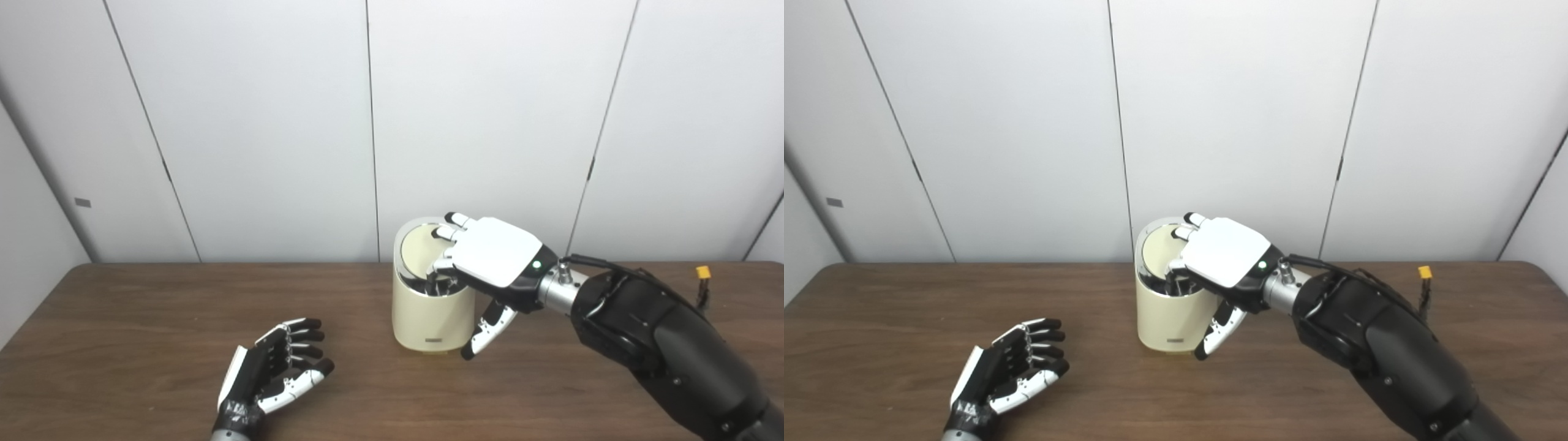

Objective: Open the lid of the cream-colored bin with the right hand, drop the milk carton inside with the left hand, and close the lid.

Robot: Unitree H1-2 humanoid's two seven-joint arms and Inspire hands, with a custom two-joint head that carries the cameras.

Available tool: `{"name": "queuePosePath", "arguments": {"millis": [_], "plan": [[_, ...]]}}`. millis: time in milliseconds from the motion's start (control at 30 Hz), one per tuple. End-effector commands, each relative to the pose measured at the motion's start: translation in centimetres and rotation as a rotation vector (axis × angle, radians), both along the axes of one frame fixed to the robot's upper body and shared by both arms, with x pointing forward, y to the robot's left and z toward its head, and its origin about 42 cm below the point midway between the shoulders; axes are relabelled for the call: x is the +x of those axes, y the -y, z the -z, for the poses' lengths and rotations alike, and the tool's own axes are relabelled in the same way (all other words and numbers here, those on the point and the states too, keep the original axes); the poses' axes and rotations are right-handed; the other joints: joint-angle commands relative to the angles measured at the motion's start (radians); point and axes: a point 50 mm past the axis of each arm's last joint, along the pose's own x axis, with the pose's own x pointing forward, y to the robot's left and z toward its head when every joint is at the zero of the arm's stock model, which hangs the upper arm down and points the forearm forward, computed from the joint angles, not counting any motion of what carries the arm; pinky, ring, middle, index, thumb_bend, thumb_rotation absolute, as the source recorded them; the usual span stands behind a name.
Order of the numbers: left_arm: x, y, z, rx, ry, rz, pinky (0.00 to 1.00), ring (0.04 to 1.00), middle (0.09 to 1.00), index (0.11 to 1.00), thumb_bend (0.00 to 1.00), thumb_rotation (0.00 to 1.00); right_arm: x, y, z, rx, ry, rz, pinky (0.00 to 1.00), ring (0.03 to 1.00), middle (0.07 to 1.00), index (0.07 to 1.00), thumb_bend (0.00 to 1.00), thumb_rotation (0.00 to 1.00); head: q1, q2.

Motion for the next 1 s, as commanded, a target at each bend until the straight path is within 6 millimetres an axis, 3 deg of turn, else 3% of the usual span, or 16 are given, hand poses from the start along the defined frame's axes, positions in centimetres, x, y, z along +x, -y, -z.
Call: {"name": "queuePosePath", "arguments": {"millis": [0, 133, 200, 300, 500, 633, 833, 967], "plan": [[0.3, -0.1, -0.9, 0.005, 0.041, -0.003, 0.53, 0.623, 0.702, 0.753, 0.71, 0.24, 0.3, 1.4, 2.3, -0.114, -0.105, 0.063, 1.0, 0.949, 0.742, 0.748, 0.83, 0.66, 0.001, 0.0], [0.2, -0.1, -1.0, 0.009, 0.038, -0.003, 0.53, 0.622, 0.702, 0.75, 0.71, 0.25, 0.2, 1.7, 1.8, 0.017, -0.109, 0.015, 0.97, 0.926, 0.735, 0.746, 0.79, 0.64, 0.0, 0.0], [0.2, -0.1, -1.0, 0.012, 0.038, -0.001, 0.53, 0.621, 0.701, 0.748, 0.72, 0.25, 0.1, 1.9, 1.3, 0.105, -0.12, 0.007, 0.99, 0.951, 0.766, 0.779, 0.73, 0.6, 0.001, -0.002], [0.3, -0.2, -0.9, 0.01, 0.038, 0.001, 0.52, 0.619, 0.7, 0.747, 0.71, 0.24, -0.1, 2.3, 0.1, 0.272, -0.095, -0.002, 0.95, 0.932, 0.765, 0.77, 0.74, 0.53, -0.002, -0.002], [0.5, -0.3, -0.8, 0.018, 0.038, 0.003, 0.53, 0.615, 0.695, 0.752, 0.72, 0.26, 0.0, 2.8, -0.9, 0.484, -0.058, 0.083, 0.95, 0.964, 0.882, 0.904, 0.67, 0.48, -0.003, -0.005], [0.4, -0.1, -0.9, 0.018, 0.034, 0.005, 0.53, 0.618, 0.696, 0.753, 0.72, 0.25, 0.2, 3.3, 0.0, 0.559, -0.032, 0.145, 0.89, 0.932, 0.89, 0.921, 0.71, 0.4, -0.008, -0.003], [0.2, -0.1, -1.1, 0.013, 0.04, 0.011, 0.53, 0.617, 0.696, 0.751, 0.71, 0.24, -0.7, 4.7, 2.0, 0.742, -0.134, 0.229, 0.84, 0.963, 0.937, 0.949, 0.74, 0.35, -0.006, -0.001], [0.2, -0.2, -1.2, 0.014, 0.044, 0.012, 0.52, 0.615, 0.697, 0.751, 0.72, 0.25, -1.6, 6.2, 3.9, 0.904, -0.223, 0.284, 0.75, 0.904, 0.932, 0.96, 0.76, 0.33, -0.001, 0.001]]}}
